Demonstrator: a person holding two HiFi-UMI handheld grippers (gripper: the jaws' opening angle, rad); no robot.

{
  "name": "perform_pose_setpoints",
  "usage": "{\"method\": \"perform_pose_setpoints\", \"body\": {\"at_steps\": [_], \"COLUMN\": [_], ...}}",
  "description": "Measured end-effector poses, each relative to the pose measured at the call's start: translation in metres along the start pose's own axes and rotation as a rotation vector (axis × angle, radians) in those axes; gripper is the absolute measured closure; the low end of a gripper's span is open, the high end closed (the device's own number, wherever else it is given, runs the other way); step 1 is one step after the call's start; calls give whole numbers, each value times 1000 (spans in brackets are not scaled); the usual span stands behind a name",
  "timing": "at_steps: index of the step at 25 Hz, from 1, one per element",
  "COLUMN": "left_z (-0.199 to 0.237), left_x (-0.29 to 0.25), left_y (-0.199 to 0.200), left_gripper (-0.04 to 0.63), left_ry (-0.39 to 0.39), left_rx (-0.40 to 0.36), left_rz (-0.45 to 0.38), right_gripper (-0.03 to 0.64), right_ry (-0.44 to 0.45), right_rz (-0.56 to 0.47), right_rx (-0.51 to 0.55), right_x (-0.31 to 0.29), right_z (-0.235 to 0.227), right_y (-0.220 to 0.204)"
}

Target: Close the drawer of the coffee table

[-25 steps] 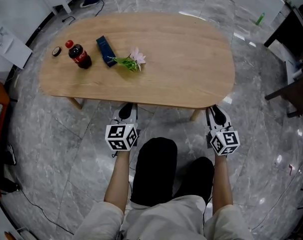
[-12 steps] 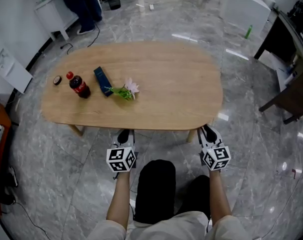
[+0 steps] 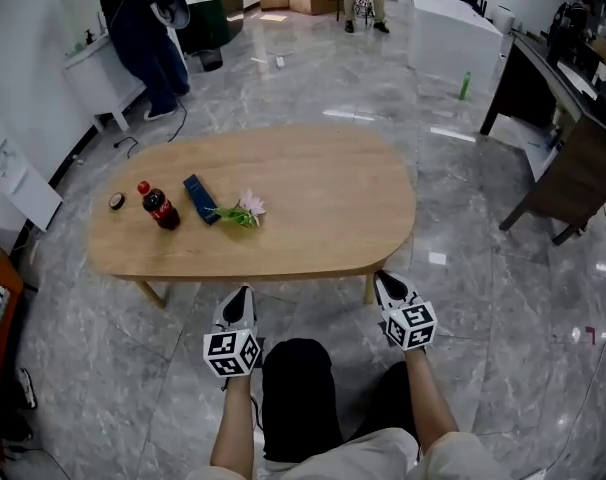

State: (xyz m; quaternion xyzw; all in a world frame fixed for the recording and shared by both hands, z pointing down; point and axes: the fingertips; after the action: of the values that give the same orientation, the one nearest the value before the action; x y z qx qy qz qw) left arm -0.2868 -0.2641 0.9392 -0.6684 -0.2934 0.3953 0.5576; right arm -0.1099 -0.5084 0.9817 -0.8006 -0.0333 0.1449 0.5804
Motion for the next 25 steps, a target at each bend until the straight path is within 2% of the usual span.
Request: {"method": "perform_pose_setpoints", "body": {"at_steps": [4,7,10,13,18,25], "left_z": [5,6,0,-5,3,-9], "left_x": [26,43,53,62,81,109], "left_y": [4,19,36,47,71,134], "left_gripper": [586,586,586,586,586,586], "left_ry": [23,72,76,65,92,81], "left_rx": [-44,-104,-119,-108,-62,-37], "left_rz": [-3,-13,-17,2,43,103], "right_gripper": [593,593,592,592,592,597], "right_ry": [69,94,113,117,108,123], "right_rz": [-5,17,40,59,96,91], "right_rx": [6,6,-14,-50,-114,-147], "right_x": [4,6,10,18,28,64], "right_z": [29,41,51,58,70,111], "right_y": [-3,-3,1,-1,9,83]}}
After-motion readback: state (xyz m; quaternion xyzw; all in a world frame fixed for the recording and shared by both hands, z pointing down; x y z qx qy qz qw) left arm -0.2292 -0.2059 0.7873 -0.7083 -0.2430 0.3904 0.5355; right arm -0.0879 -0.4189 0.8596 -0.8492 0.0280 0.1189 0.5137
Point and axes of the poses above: the fingertips, and each gripper's own axes: x backward along the fingers, z to its left, y out of its top, and after that the axes turned 11 degrees about -x, right-handed
